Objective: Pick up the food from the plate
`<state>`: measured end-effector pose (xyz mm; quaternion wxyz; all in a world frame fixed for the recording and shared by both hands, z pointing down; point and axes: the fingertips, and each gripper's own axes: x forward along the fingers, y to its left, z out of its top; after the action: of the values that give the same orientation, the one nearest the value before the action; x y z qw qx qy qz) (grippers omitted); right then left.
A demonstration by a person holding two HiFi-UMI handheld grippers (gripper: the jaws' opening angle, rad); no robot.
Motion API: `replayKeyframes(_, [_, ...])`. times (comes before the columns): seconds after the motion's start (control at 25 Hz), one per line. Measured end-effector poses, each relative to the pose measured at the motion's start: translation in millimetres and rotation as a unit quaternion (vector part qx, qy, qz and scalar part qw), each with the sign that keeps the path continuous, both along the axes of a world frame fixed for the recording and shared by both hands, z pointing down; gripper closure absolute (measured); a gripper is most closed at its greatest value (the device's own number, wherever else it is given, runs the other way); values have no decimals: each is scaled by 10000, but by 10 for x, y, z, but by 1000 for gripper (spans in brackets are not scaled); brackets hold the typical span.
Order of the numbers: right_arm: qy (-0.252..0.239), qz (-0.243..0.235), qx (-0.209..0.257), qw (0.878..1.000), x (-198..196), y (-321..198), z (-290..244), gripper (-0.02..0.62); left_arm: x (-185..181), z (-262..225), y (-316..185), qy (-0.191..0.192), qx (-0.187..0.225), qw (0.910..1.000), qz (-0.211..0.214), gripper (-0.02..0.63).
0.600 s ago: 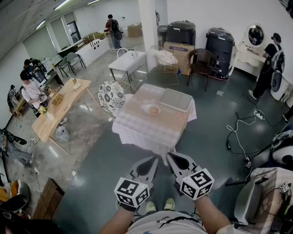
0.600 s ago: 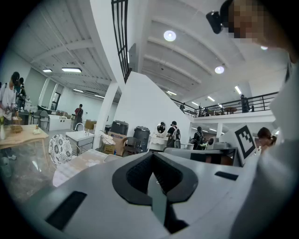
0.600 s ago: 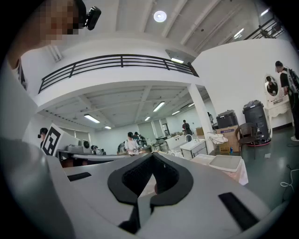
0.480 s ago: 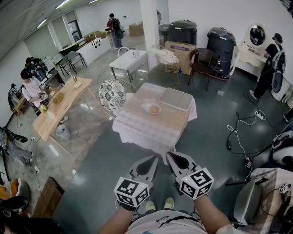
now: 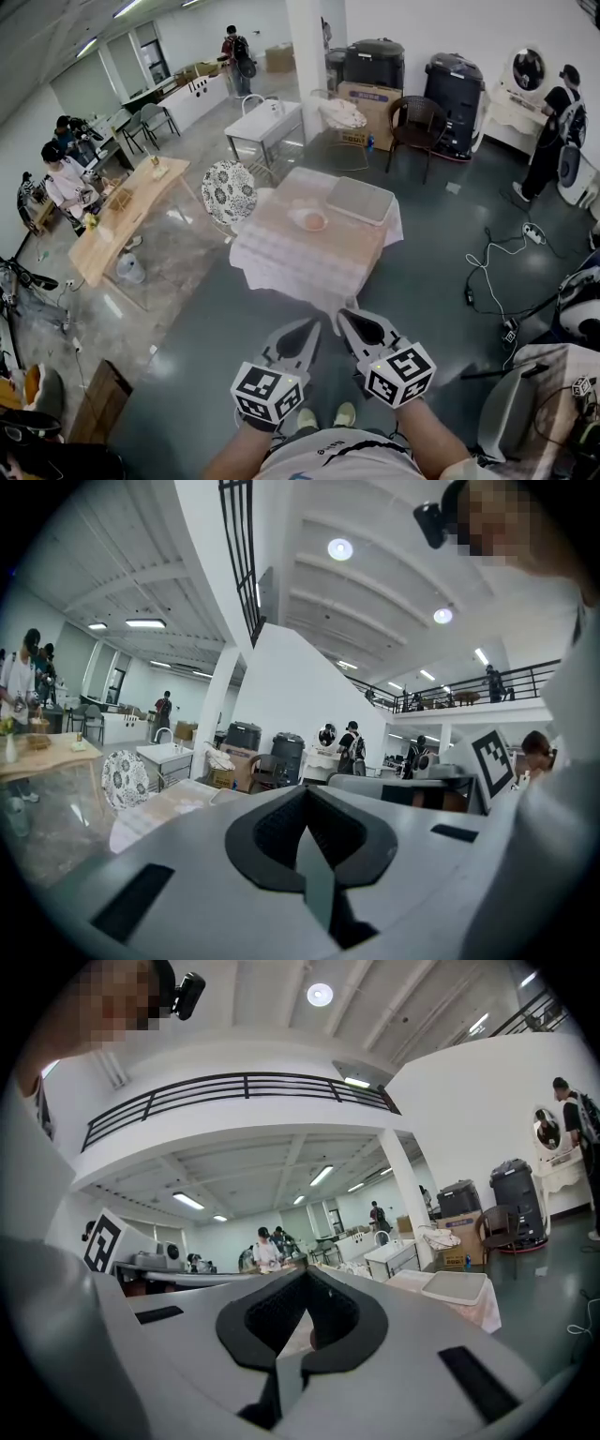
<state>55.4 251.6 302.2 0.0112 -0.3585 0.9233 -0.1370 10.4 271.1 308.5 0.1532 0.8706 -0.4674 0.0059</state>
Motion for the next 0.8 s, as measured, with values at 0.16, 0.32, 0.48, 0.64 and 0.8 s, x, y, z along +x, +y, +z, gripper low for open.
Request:
replayKeyframes(0.16, [-258, -24, -40, 9997, 94, 6, -4, 581, 62, 22, 11, 8, 12, 10000, -1, 600])
replayKeyframes(0.32, [-296, -70, -51, 9995, 159, -1, 20, 581, 65, 44, -18, -68, -28, 9998, -159, 600])
replayKeyframes(0.48, [-331, -41, -68, 9994, 200, -45, 34, 581, 64, 64, -47, -123, -47, 9996, -250, 600])
replayKeyframes(0.64, [-349, 65, -57, 9994, 245, -123, 61, 581, 56, 93, -129, -125, -56, 9995, -291, 600])
replayKeyframes(0.8, [-305, 191, -135, 9993, 272, -259, 135, 581, 35, 148, -279, -102, -86, 9995, -271, 600])
